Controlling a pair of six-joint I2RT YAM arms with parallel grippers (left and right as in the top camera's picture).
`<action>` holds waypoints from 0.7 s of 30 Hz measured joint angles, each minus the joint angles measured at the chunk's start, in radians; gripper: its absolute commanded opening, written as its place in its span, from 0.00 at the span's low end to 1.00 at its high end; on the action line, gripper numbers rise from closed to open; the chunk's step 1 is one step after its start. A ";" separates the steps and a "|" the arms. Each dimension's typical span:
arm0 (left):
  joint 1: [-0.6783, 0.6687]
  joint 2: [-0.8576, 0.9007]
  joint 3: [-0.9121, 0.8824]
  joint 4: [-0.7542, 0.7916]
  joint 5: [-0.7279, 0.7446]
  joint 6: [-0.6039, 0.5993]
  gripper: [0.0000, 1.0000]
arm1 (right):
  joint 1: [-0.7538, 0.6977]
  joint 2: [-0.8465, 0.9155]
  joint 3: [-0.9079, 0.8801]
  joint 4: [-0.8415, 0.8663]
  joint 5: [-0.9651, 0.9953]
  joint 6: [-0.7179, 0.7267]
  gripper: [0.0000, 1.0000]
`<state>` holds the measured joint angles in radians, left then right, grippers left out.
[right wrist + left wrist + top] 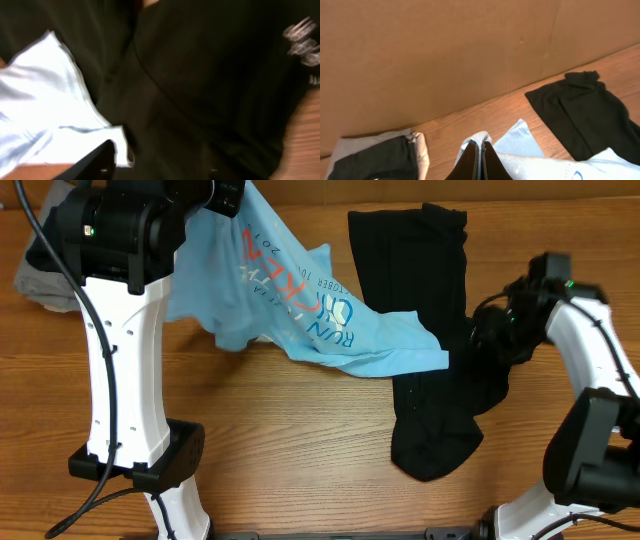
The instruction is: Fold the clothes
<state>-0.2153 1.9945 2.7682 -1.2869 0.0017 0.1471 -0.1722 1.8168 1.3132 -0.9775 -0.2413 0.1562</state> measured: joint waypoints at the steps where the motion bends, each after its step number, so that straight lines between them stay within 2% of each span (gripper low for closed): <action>1: 0.000 -0.001 0.000 0.000 -0.008 -0.004 0.04 | 0.006 0.000 -0.034 0.028 -0.010 -0.002 0.48; 7: 0.000 -0.007 0.000 0.000 -0.040 -0.019 0.04 | 0.072 0.000 -0.221 0.217 -0.041 0.008 0.48; 13: 0.000 -0.009 0.000 -0.003 -0.044 -0.034 0.04 | 0.064 0.000 -0.260 0.287 -0.017 0.045 0.43; 16: 0.000 -0.009 0.000 -0.005 -0.045 -0.042 0.04 | 0.032 0.000 -0.260 0.314 0.018 0.054 0.44; 21: 0.000 -0.009 0.000 -0.021 -0.045 -0.044 0.04 | -0.103 0.008 -0.261 0.364 0.043 0.063 0.43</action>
<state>-0.2153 1.9854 2.7682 -1.3075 -0.0433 0.1028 -0.2756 1.8252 1.0527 -0.6136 -0.1982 0.2188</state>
